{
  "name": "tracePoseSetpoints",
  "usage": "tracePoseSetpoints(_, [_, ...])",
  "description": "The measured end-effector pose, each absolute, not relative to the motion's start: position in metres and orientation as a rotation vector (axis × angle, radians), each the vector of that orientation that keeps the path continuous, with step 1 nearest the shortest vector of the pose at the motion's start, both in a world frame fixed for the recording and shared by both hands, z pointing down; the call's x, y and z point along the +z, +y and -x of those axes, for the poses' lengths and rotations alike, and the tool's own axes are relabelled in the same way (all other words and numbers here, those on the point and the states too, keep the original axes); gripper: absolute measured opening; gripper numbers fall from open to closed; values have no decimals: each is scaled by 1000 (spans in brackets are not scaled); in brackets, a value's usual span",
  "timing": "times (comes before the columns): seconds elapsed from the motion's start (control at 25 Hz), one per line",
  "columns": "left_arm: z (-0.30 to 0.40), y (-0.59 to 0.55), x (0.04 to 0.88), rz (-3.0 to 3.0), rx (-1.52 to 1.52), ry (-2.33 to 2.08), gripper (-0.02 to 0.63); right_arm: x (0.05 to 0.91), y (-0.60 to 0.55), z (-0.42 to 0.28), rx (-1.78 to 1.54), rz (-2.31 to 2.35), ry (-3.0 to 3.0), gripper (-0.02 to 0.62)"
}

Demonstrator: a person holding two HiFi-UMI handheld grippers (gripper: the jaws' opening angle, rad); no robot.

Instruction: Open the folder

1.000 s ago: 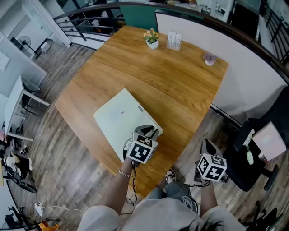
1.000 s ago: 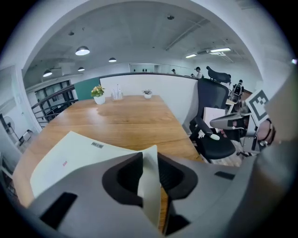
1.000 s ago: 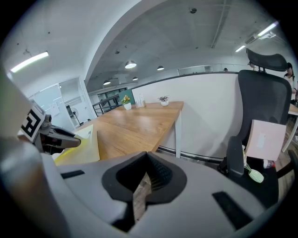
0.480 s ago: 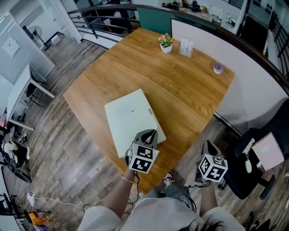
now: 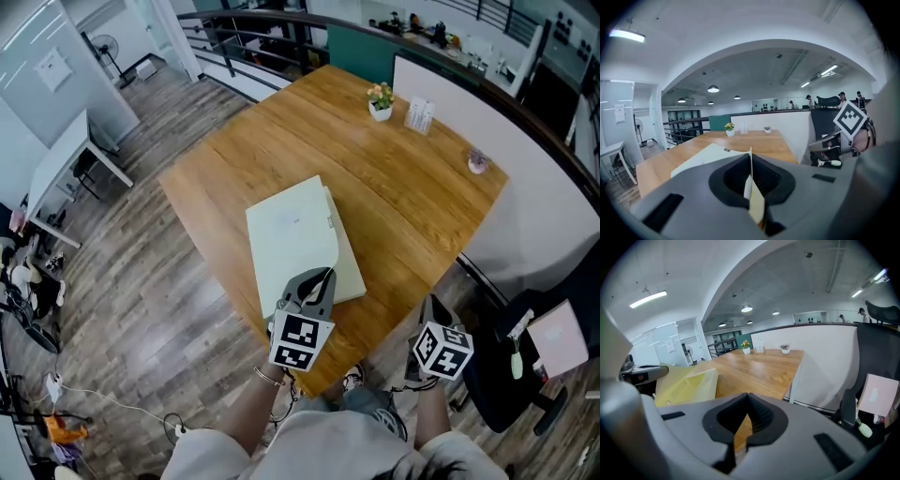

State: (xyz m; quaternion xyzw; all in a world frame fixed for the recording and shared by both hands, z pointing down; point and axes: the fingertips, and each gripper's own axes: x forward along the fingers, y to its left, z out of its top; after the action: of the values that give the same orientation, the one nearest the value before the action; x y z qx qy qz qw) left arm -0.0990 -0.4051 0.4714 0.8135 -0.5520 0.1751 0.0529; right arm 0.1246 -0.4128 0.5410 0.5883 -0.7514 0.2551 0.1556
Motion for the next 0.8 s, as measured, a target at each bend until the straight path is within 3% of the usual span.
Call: tracePoseSetpoints(0.8, [234, -320, 412, -2094, 113, -2056, 5, 500, -405, -17, 554, -1460, -2313, 2])
